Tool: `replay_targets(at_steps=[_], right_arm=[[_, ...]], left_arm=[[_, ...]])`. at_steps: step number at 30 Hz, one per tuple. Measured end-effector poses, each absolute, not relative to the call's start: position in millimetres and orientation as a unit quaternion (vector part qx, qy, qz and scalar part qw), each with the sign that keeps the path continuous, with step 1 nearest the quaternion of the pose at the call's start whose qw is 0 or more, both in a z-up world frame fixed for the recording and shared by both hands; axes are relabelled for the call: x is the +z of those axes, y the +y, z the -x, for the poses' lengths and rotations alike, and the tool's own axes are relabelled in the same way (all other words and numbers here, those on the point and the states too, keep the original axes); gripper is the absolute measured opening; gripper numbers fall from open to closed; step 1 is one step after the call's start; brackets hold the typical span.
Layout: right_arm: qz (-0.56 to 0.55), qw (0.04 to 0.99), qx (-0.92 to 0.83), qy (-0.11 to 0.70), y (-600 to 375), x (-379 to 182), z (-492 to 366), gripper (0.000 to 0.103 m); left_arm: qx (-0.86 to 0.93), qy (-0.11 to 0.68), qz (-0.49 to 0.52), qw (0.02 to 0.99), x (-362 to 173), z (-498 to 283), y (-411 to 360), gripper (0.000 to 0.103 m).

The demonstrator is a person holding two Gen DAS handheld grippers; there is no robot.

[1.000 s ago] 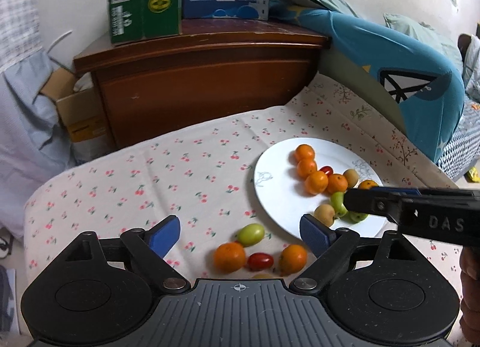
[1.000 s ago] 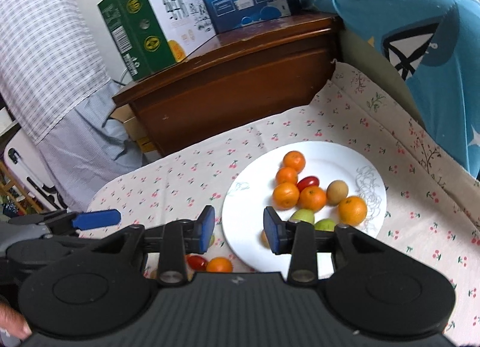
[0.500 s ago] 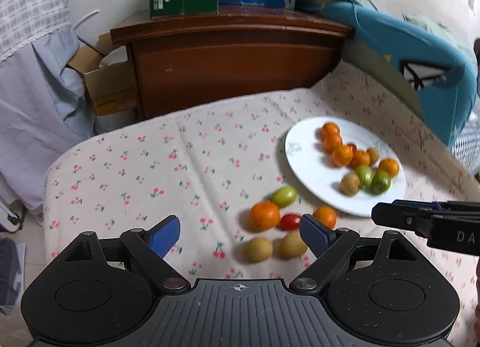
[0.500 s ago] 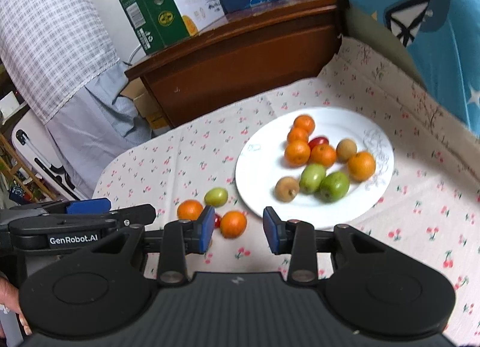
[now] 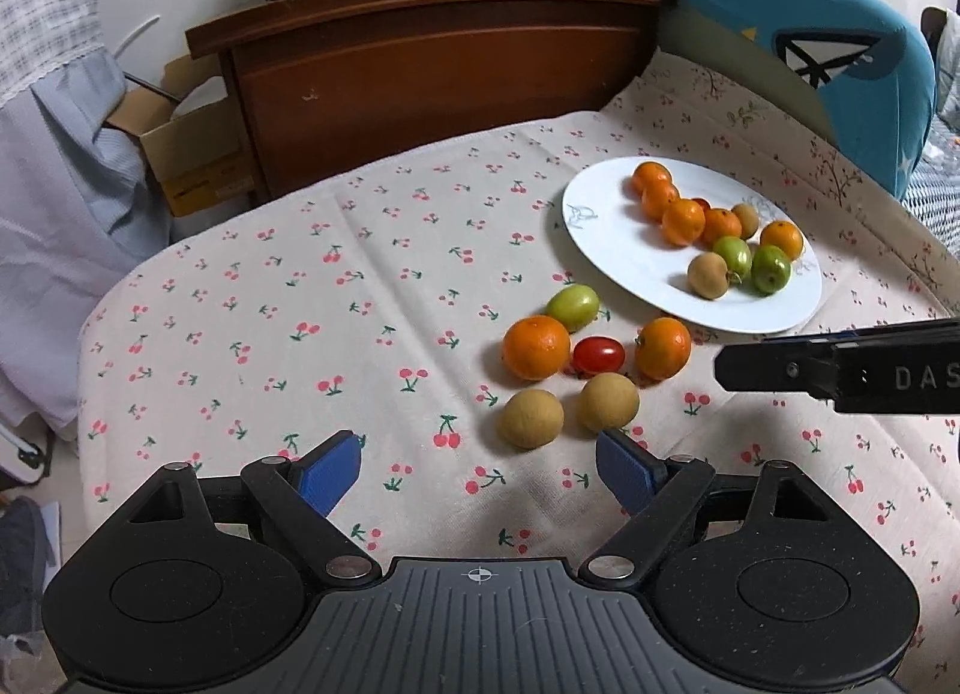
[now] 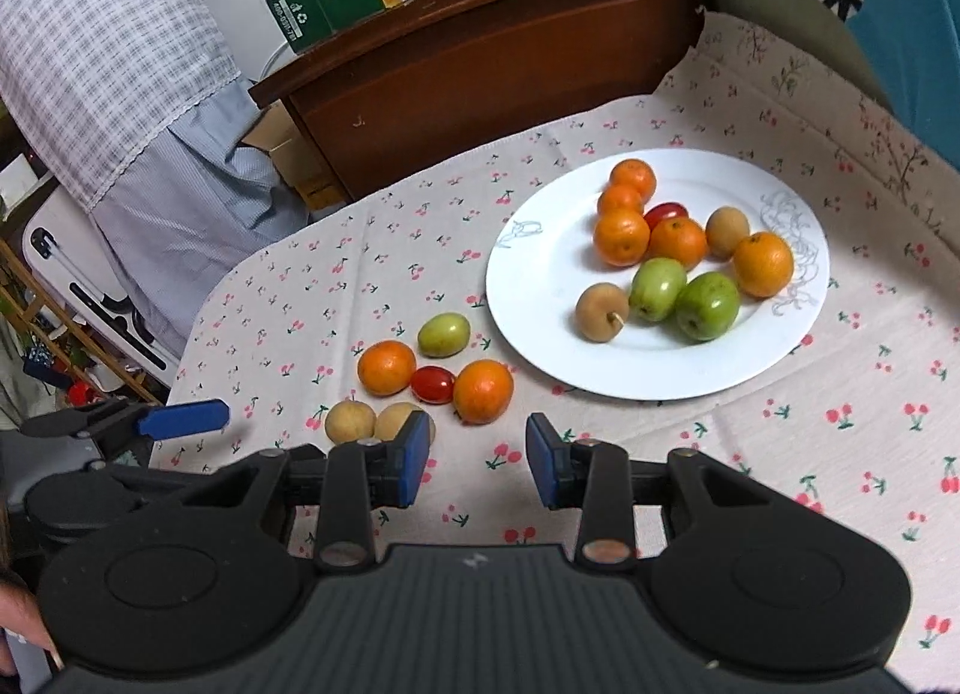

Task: Organize fruits
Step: 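Move both open tools back toward the brown fruits and mandarins in the pile, then grasp a brown round fruit with the left tool while the right tool grasps a mandarin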

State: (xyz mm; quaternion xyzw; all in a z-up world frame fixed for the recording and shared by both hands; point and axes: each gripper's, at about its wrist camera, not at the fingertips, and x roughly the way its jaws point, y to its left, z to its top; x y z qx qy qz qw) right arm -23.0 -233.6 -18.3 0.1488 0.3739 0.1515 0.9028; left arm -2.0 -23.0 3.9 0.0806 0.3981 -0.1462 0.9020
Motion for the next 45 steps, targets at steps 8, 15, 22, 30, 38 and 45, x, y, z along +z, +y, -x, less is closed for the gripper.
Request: replay_targets(at_steps=[8,15,22,30,38,45], right_arm=[[-0.153,0.902,0.150,0.374,-226.0,-27.4,7.7,0.037],[-0.156,0.901,0.146,0.379,-222.7,-33.2,-0.6,0.037],[-0.156,0.900,0.143,0.382,-219.9,-38.6,-7.4,0.035],[-0.161,0.898,0.141,0.386,-218.9,-44.3,-12.6,0.028],[-0.166,0.898,0.138,0.383,-219.4,-44.8,-17.2,0.028],[-0.170,0.897,0.138,0.384,-220.8,-45.3,-17.6,0.027]], left_arm=[[-0.173,0.386,-0.088,0.902,-5.3,-5.7,-25.2,0.084],[-0.201,0.376,-0.106,0.898,-11.6,-11.1,-30.6,0.080],[-0.218,0.369,-0.118,0.896,-17.5,-19.1,-29.8,0.066],[-0.243,0.373,-0.115,0.888,-24.2,-26.0,-29.2,0.051],[-0.250,0.366,-0.112,0.889,-25.3,-30.4,-31.3,0.043],[-0.263,0.369,-0.096,0.886,-23.2,-27.2,-27.4,0.029]])
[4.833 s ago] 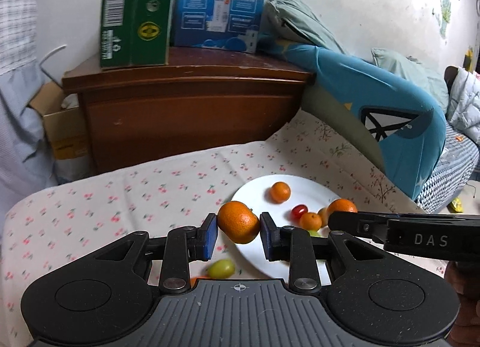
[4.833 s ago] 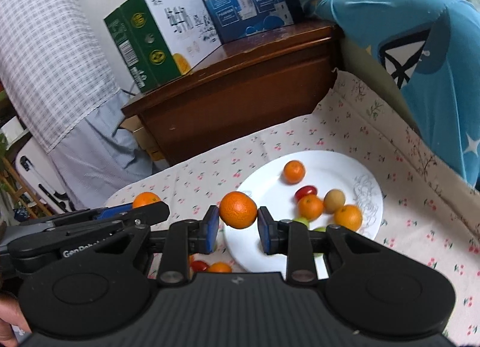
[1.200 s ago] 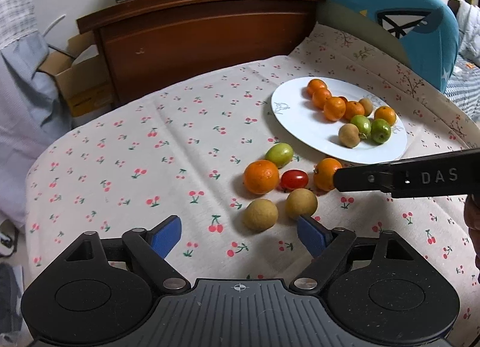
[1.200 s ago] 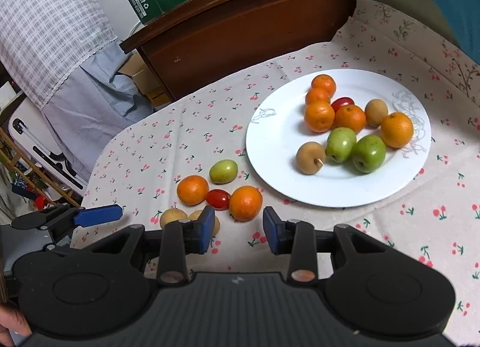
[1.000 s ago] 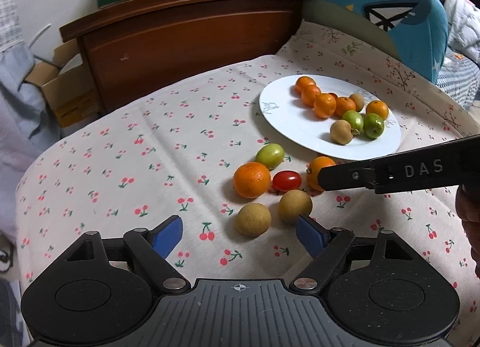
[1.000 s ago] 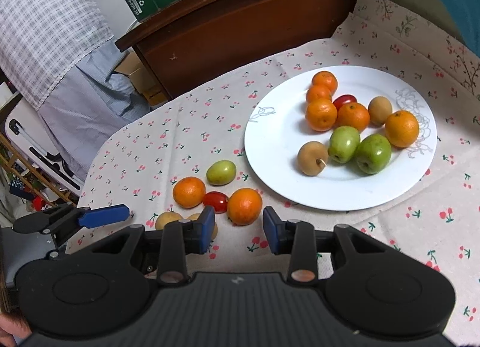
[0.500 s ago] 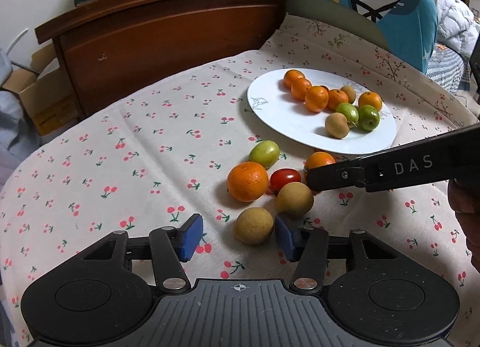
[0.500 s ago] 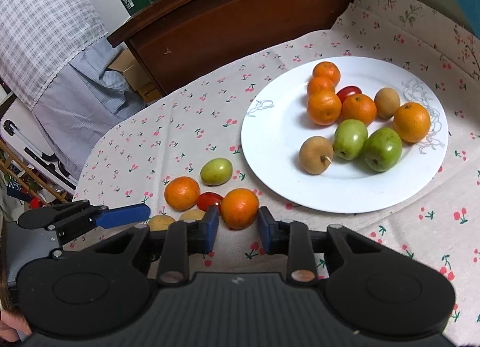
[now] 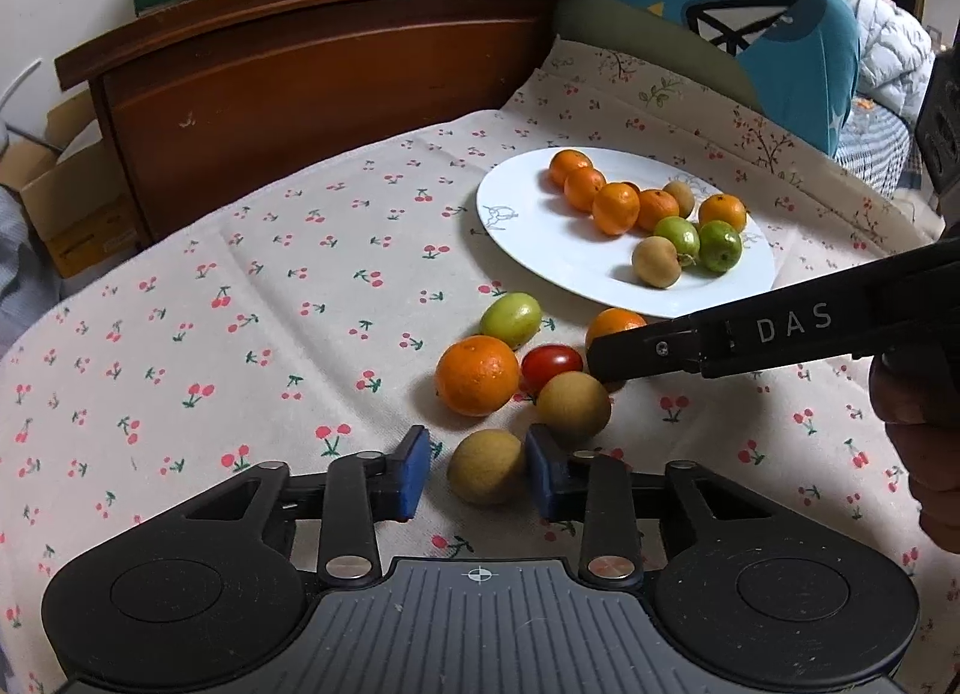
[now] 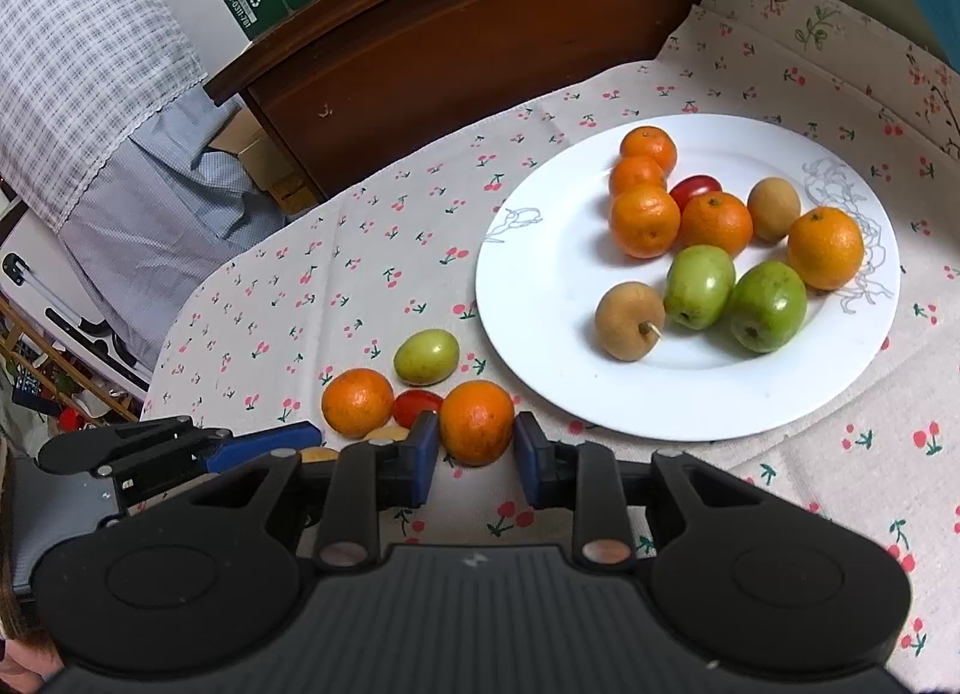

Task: Organize fruits
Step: 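Grasp a brown round fruit with the left tool while the right tool grasps a mandarin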

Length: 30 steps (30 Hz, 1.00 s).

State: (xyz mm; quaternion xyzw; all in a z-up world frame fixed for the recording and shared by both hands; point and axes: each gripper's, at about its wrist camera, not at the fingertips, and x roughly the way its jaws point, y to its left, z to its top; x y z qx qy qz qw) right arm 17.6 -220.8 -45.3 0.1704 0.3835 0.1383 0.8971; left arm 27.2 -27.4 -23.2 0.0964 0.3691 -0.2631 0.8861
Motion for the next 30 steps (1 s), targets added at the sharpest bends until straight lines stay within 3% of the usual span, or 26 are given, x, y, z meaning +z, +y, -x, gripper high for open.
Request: replay_targets(at_steps=[2,18,30], right_arm=[[-0.169,0.897,0.139,0.384,-220.9,-45.0,-17.1,0.026],[-0.164,0.898,0.144,0.382,-220.8,-36.8,-8.5,0.026],[-0.158,0.907,0.154,0.360,-227.7,-11.8,10.5,0.026]], left_arm=[[-0.266,0.370,-0.088,0.886,-22.9,-26.8,-26.0,0.025],[-0.247,0.367,-0.106,0.891,-21.4,-12.0,-29.9,0.025],[-0.240,0.347,-0.062,0.905,12.7,-0.8,-30.5,0.024]])
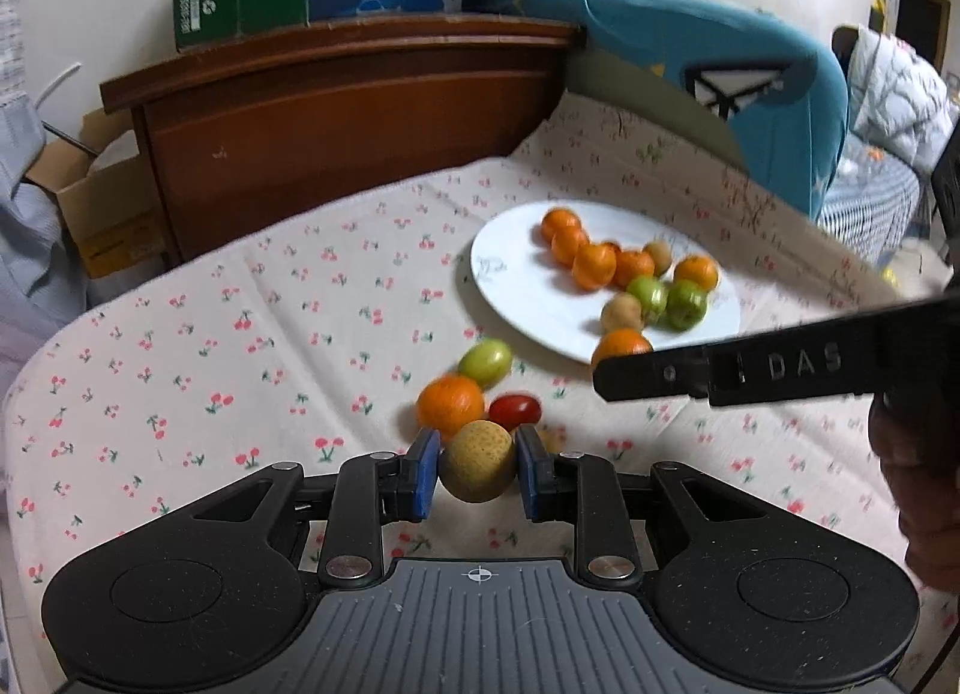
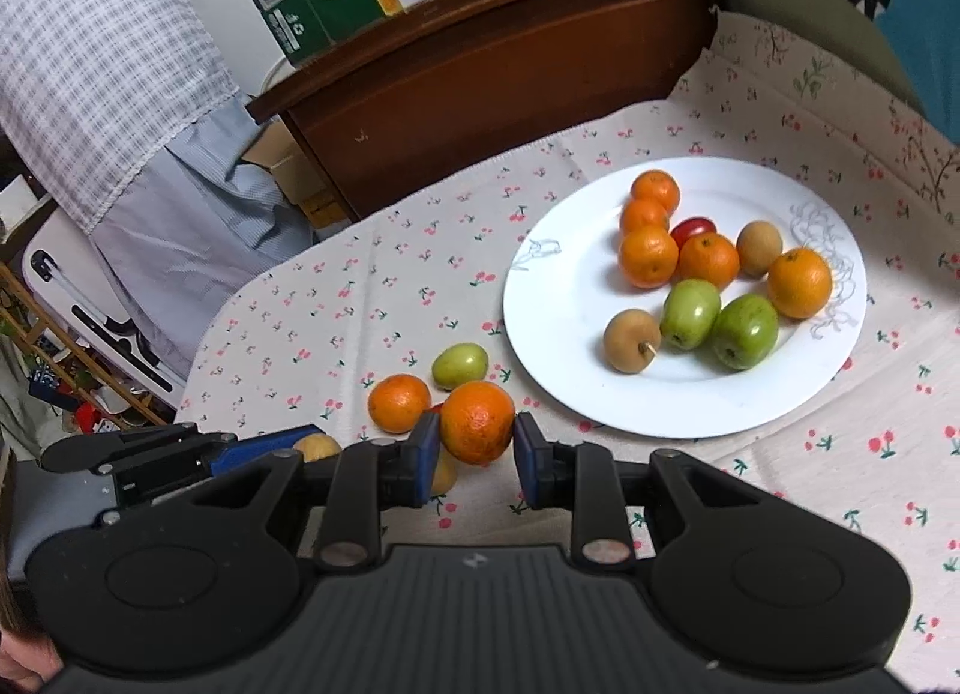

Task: Organize fruits
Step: 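Carry both held fruits up and over the white plate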

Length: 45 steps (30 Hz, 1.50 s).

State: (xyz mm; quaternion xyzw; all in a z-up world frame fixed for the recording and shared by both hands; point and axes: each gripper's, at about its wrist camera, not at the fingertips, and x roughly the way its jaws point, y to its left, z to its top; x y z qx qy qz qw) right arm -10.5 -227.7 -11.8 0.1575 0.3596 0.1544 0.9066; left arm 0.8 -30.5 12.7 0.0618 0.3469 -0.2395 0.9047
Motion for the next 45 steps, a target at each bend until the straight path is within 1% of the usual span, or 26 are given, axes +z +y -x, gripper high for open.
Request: replay_targets(at_steps=[4,12,17,28,45], right_arm=[[-0.157,0.911,0.162,0.346,-232.5,2.7,15.8,0.026],[-0.155,0.926,0.162,0.303,-260.6,40.3,16.4,0.026],[-0.150,0.934,0.148,0.288,-283.2,53.5,10.8,0.026],[-0.157,0.936,0.119,0.293,-305.7,51.0,-12.3,0.026],[-0.179,0.922,0.085,0.333,-325.6,25.8,-58.4,0.026]], left_arm=[[-0.242,0.344,-0.034,0.907,26.2,-2.1,-32.5,0.024],[-0.251,0.322,-0.027,0.913,53.3,-11.0,-43.3,0.025],[-0.261,0.323,-0.001,0.910,61.4,-24.3,-43.8,0.025],[-0.283,0.330,-0.011,0.901,58.3,-49.5,-63.6,0.025],[-0.292,0.359,-0.011,0.886,35.2,-90.0,-99.3,0.025]])
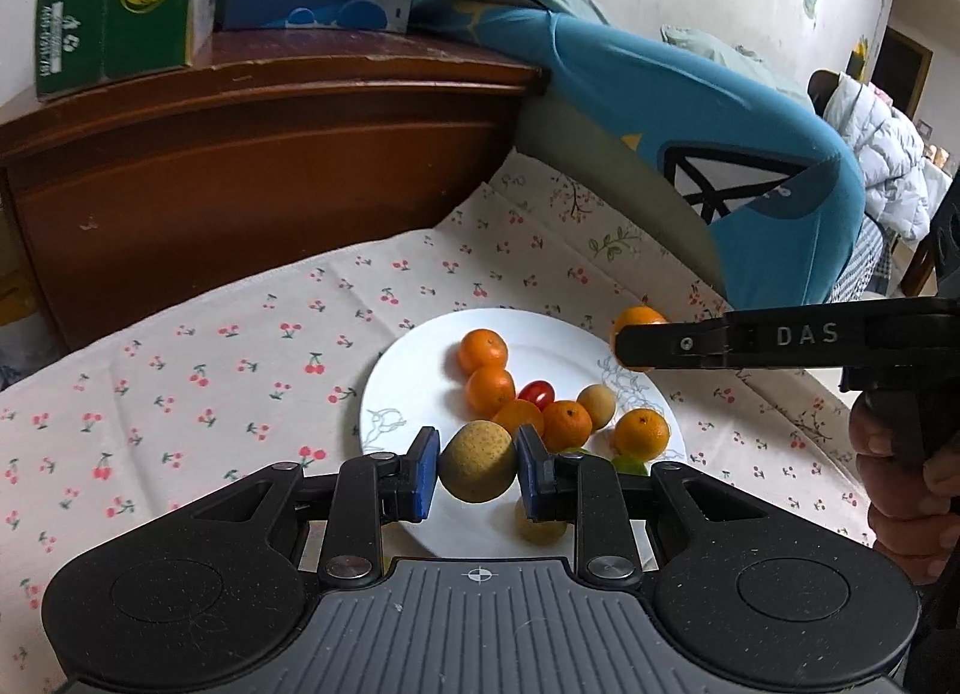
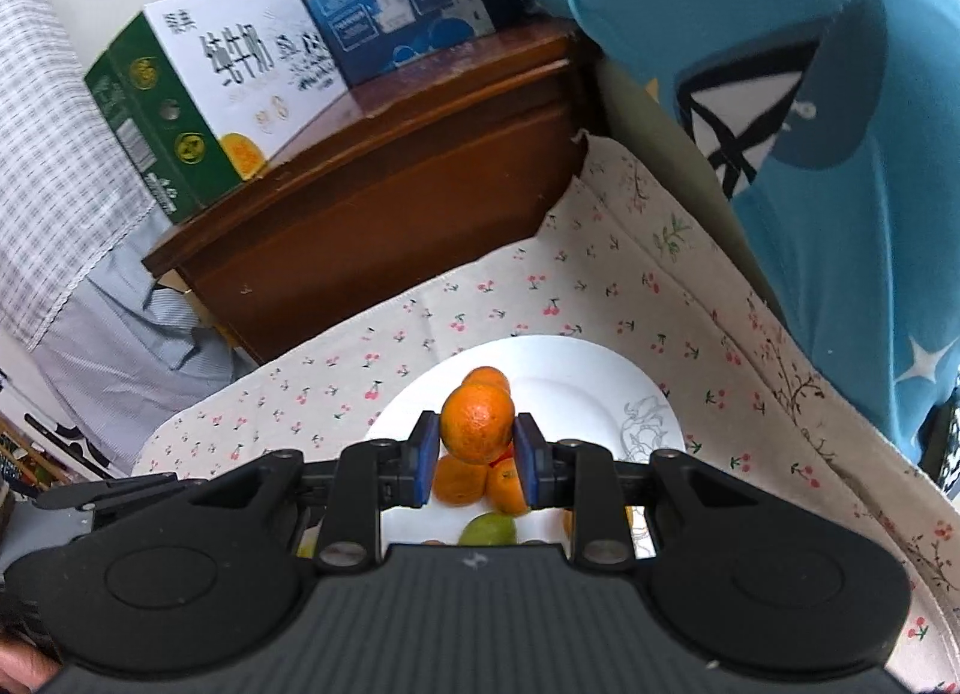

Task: Organize fruits
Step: 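Carry both held fruits up and over the white plate, then lower both fruits onto the white plate and open both tools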

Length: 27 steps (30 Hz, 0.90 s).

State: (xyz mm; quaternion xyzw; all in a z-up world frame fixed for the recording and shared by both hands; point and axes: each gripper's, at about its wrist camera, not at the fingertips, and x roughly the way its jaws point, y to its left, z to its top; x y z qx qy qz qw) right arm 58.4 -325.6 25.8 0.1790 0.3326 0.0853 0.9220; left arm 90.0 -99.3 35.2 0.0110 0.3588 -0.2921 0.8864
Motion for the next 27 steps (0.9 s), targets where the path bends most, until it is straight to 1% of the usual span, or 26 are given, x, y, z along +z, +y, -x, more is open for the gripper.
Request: replay_targets(at_steps=[15,17,19,21,23,25,27], right_arm=[[-0.182,0.913,0.062,0.360,-328.2,0.8,-84.6,0.027],[-0.186,0.912,0.061,0.362,-328.3,-0.2,-85.4,0.030],[-0.187,0.912,0.062,0.360,-328.1,1.1,-85.1,0.030],[-0.189,0.913,0.064,0.356,-327.9,3.4,-84.3,0.030],[-0.194,0.913,0.065,0.354,-328.7,5.3,-83.6,0.030],[-0.198,0.914,0.065,0.348,-329.6,8.8,-82.1,0.030],[-0.197,0.917,0.066,0.342,-329.3,13.7,-79.5,0.030]], left_arm=[[-0.295,0.380,-0.017,0.876,13.5,-106.6,-122.7,0.025],[-0.293,0.379,-0.019,0.878,13.3,-106.5,-124.4,0.027],[-0.291,0.378,-0.017,0.879,15.0,-106.1,-124.5,0.028],[-0.288,0.376,-0.012,0.881,19.0,-105.5,-123.5,0.037],[-0.281,0.368,-0.011,0.886,25.2,-103.4,-121.5,0.062],[-0.270,0.362,-0.006,0.892,33.0,-101.9,-118.6,0.074],[-0.266,0.358,-0.003,0.895,41.8,-100.4,-114.8,0.076]])
